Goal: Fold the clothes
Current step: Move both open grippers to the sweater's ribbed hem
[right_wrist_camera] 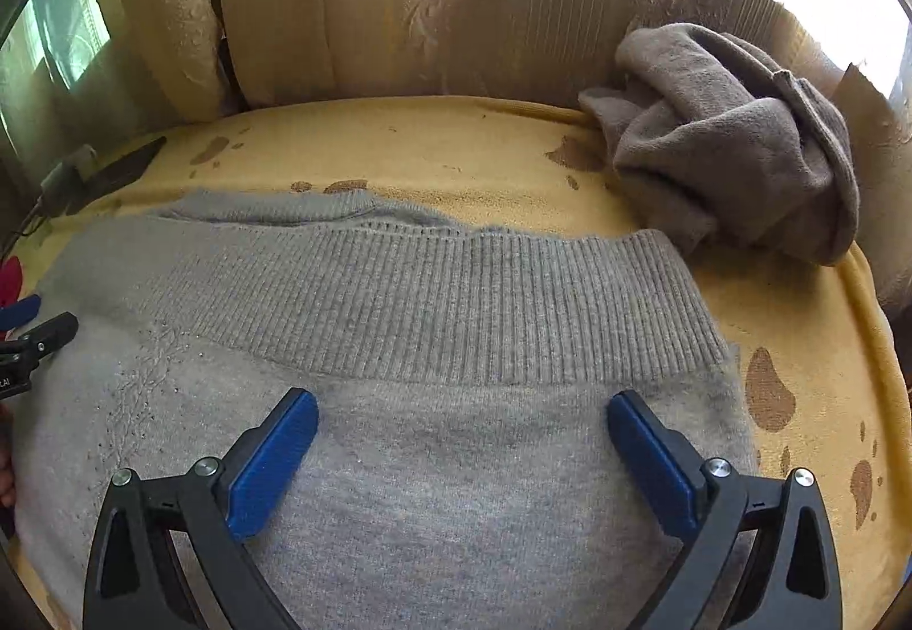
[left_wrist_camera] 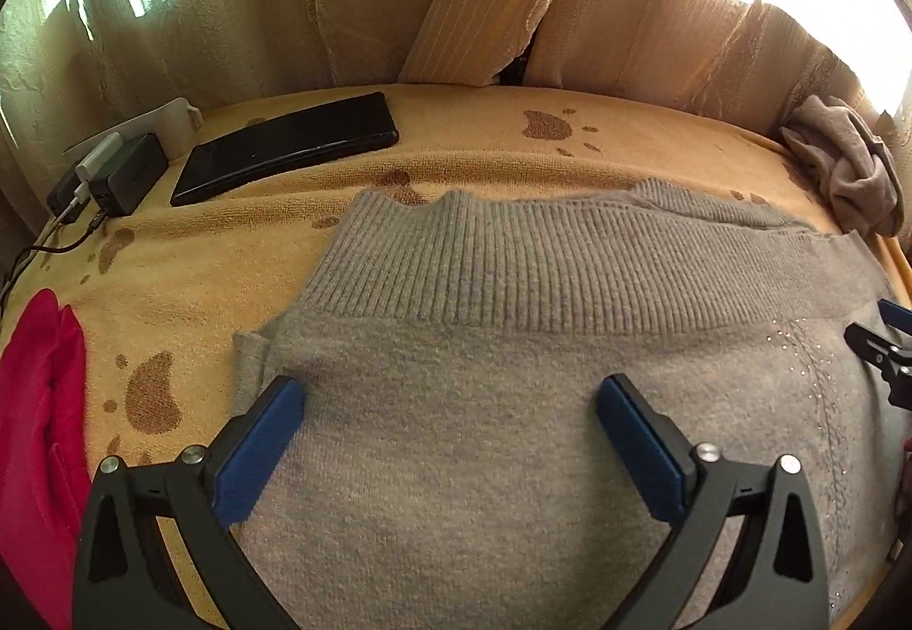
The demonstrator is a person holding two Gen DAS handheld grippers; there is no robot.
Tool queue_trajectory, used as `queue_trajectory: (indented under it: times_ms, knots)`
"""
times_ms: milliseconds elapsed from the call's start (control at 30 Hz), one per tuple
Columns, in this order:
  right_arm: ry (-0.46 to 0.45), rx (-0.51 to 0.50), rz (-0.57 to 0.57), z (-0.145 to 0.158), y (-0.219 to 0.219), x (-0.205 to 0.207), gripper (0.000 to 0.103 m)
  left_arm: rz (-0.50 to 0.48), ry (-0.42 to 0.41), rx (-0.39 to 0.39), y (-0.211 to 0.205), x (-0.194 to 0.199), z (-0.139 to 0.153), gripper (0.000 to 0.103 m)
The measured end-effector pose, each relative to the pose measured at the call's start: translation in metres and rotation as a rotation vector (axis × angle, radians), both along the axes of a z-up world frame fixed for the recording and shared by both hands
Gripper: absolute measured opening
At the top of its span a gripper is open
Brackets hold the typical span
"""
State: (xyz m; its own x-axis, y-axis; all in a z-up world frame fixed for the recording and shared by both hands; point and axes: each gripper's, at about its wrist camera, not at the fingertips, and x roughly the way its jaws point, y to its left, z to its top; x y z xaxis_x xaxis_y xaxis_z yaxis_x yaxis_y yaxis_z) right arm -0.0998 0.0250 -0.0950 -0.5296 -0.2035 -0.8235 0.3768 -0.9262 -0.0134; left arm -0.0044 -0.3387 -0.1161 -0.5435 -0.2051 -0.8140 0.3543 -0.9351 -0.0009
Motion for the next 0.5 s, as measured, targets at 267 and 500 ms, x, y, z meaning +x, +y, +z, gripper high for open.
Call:
queue_trajectory:
  times_ms: [267, 500]
  knots:
    - [-0.012, -0.008, 0.060, 0.001, 0.027, 0.000, 0.103, -0.009, 0.016, -0.014, 0.004, 0.002, 0.009, 0.103]
    - [0.080, 0.019, 0.041, 0.027, 0.010, 0.002, 0.103, -0.015, 0.030, -0.062, 0.021, 0.002, 0.024, 0.103]
